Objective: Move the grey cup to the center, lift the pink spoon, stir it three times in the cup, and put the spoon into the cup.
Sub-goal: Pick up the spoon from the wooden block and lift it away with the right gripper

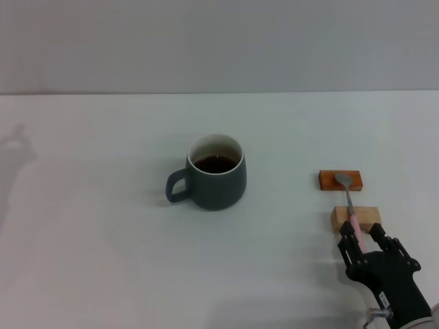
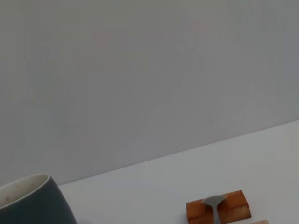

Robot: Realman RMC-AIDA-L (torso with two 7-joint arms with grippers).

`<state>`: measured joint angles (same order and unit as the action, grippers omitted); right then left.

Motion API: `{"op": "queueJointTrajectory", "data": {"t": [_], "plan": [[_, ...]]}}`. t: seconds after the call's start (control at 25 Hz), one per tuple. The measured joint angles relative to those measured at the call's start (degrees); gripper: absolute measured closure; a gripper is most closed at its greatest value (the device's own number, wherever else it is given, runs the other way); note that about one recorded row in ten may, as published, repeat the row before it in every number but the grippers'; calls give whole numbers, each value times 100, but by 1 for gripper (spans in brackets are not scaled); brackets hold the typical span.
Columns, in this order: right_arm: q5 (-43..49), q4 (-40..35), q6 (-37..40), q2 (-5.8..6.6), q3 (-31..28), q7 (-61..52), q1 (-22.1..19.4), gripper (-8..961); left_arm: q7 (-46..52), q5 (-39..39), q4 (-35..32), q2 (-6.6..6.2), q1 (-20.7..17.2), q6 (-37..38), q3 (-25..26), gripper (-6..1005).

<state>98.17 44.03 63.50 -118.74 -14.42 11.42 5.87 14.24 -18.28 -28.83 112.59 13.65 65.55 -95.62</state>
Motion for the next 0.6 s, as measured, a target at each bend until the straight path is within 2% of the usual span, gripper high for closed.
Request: {"op": "queueJointTrajectory", "data": {"t": [0.44, 0.6], "plan": [[1, -25, -4, 0, 0, 0, 0, 448, 0, 0, 0, 0, -3, 35, -7, 1001], [1, -36, -4, 0, 0, 0, -10, 529, 0, 0, 0, 0, -3, 37, -9, 1001]]}}
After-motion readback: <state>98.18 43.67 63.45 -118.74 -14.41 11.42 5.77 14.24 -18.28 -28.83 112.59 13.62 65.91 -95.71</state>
